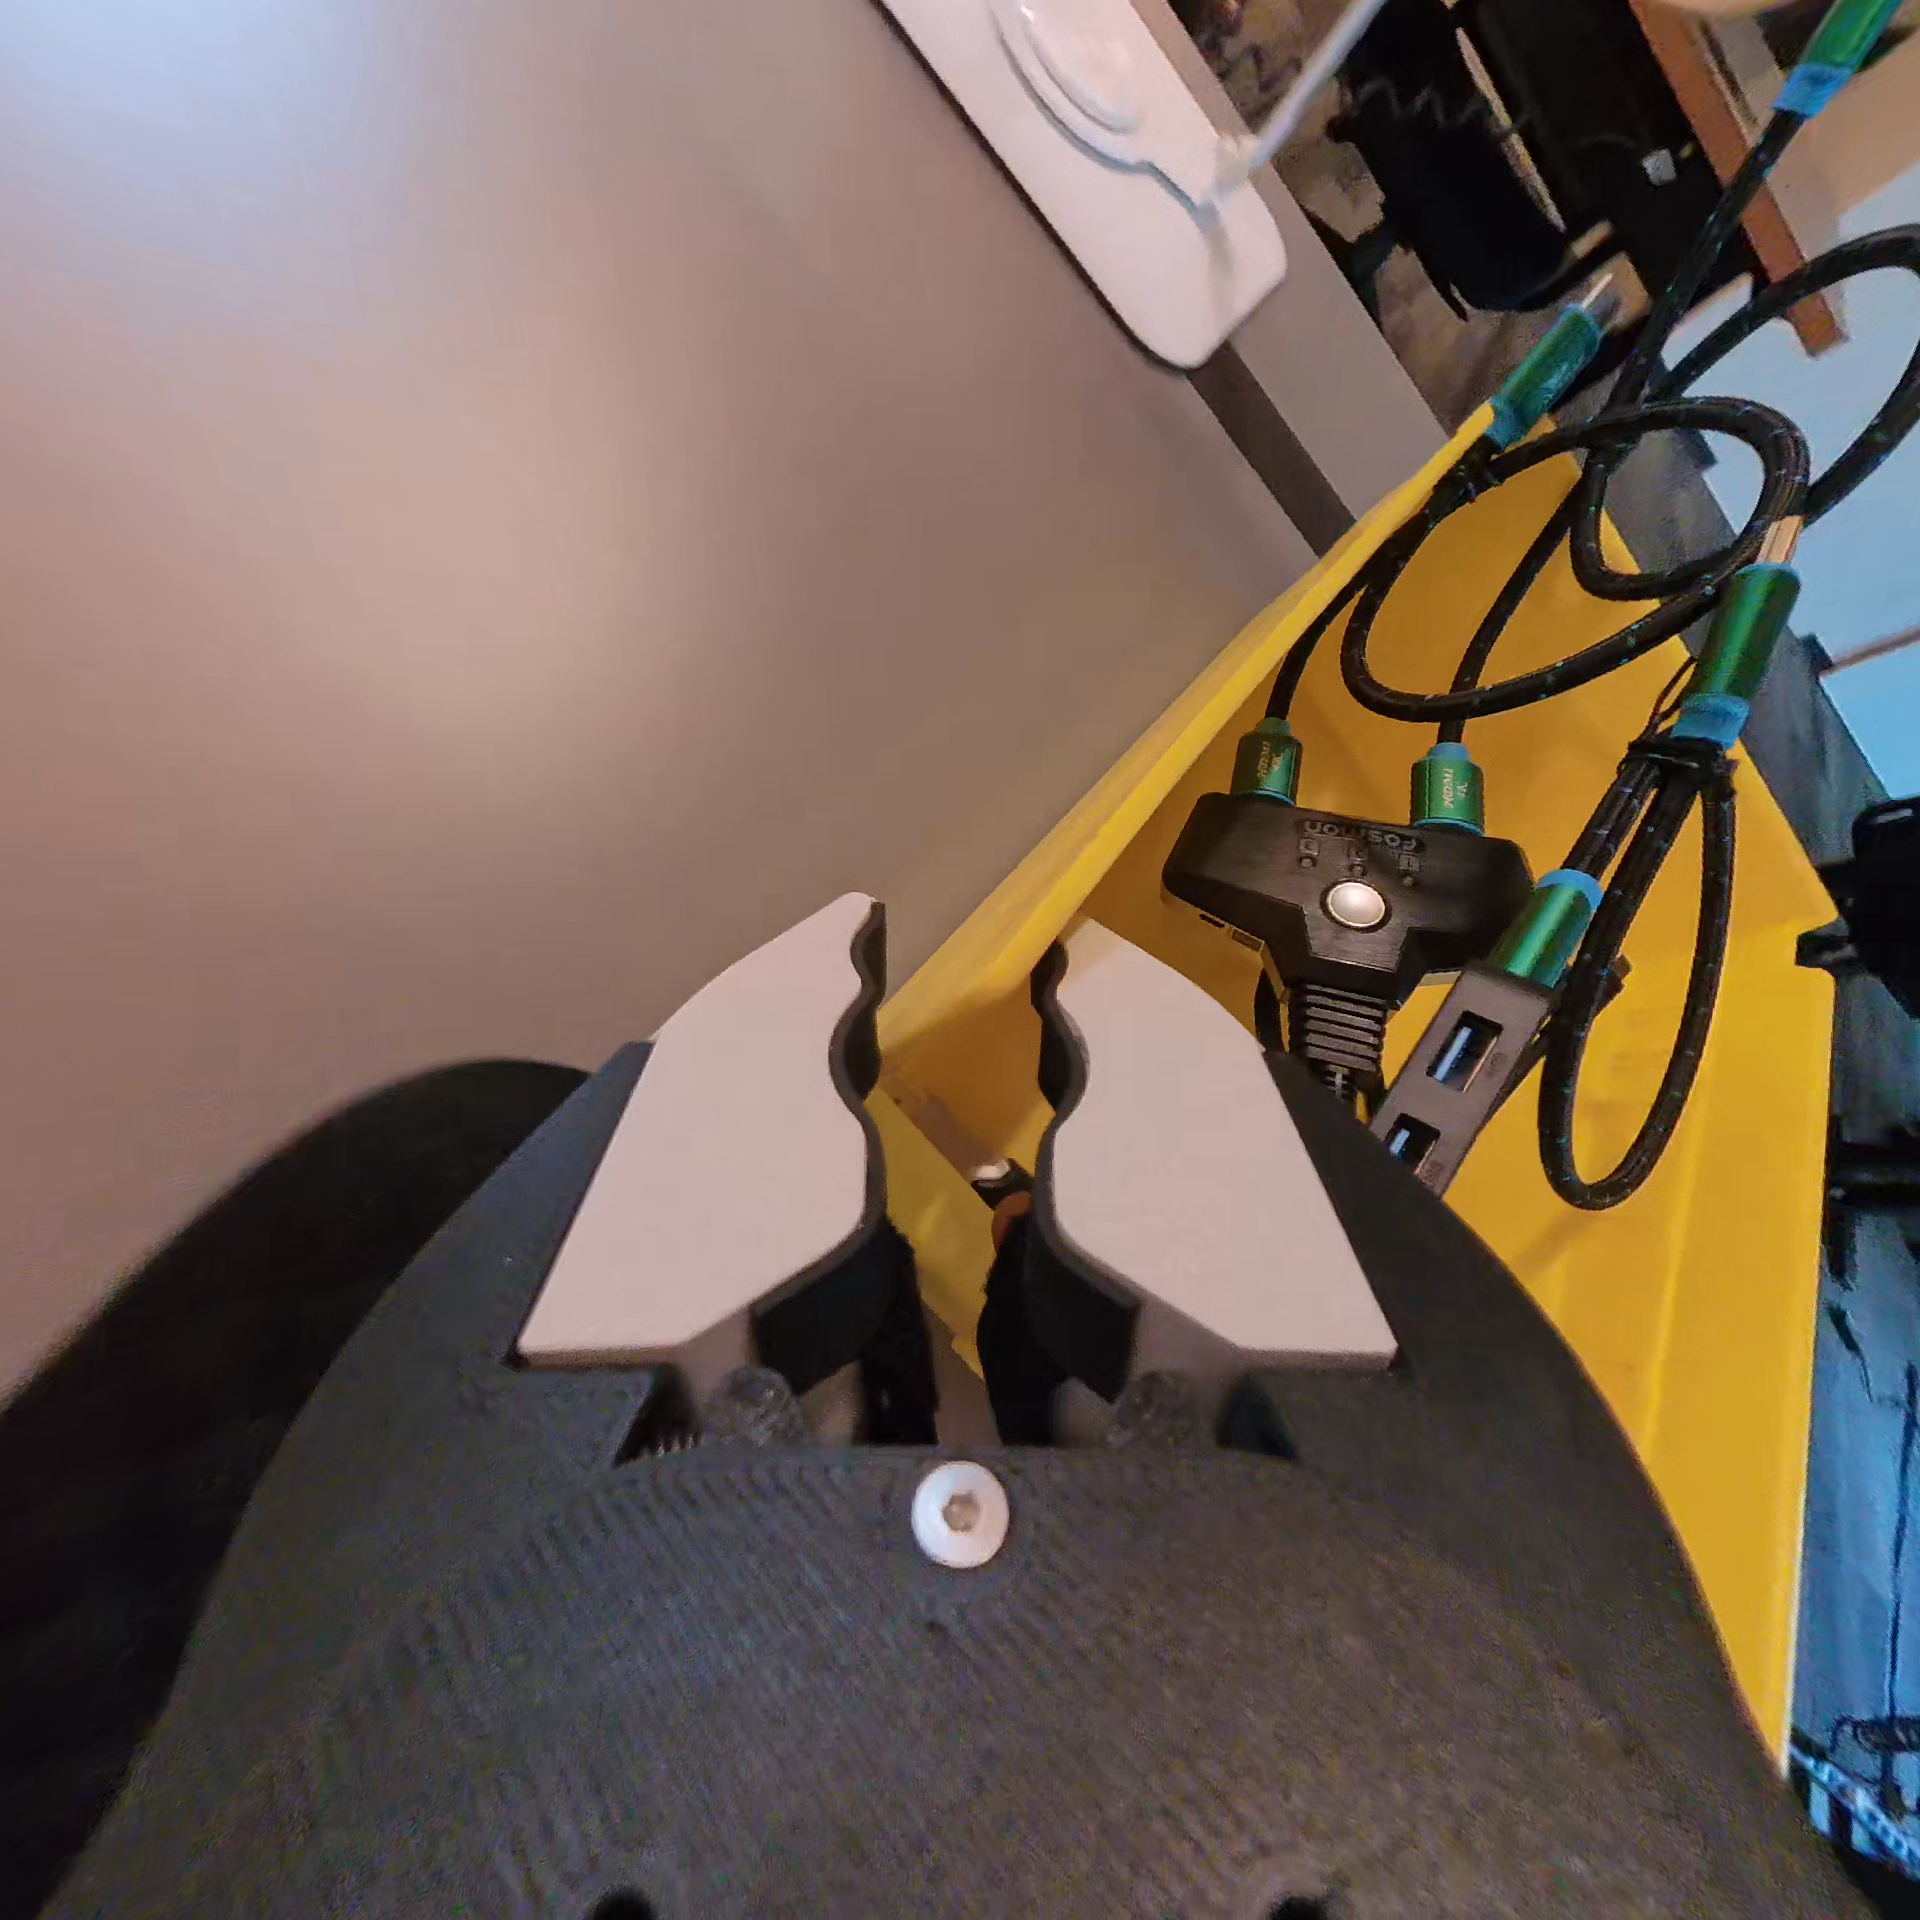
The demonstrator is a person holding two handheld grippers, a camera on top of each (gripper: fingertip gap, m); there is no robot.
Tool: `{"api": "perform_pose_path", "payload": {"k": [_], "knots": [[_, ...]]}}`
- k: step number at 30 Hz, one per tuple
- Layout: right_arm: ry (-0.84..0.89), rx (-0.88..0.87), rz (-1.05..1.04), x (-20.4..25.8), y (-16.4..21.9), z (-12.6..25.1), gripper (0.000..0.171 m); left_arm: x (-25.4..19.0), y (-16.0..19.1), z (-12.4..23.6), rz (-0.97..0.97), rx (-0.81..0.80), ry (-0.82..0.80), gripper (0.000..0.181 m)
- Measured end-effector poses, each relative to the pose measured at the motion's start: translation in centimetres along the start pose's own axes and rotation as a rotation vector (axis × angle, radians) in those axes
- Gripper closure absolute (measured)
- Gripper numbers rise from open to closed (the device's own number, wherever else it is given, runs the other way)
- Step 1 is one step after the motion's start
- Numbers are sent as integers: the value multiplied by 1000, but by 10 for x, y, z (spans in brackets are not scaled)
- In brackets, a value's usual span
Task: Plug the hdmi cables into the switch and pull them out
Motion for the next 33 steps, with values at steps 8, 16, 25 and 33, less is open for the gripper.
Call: {"api": "perform_pose_path", "payload": {"k": [8, 16, 25, 33], "knots": [[-97, -25, 137, 68, -68, -14, 138, 11, -2, 8, 20, -23, -25, 152], [-181, -76, 226, 127, -137, -37, 137, 20, -2, 13, 20, -23, -49, 152], [-263, -162, 241, 177, -192, -55, 137, 43, 2, 25, 2, 15, -126, 152], [-578, -471, 41, 207, -227, -44, 130, 81, 23, 43, -32, 136, -282, 148]]}}
Point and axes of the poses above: each gripper's, where its closed fingertips meet, z back along the fingers, y out of its underside, x = y × z across the jaws, the point moved 8 cm from there along z, back along the fingers
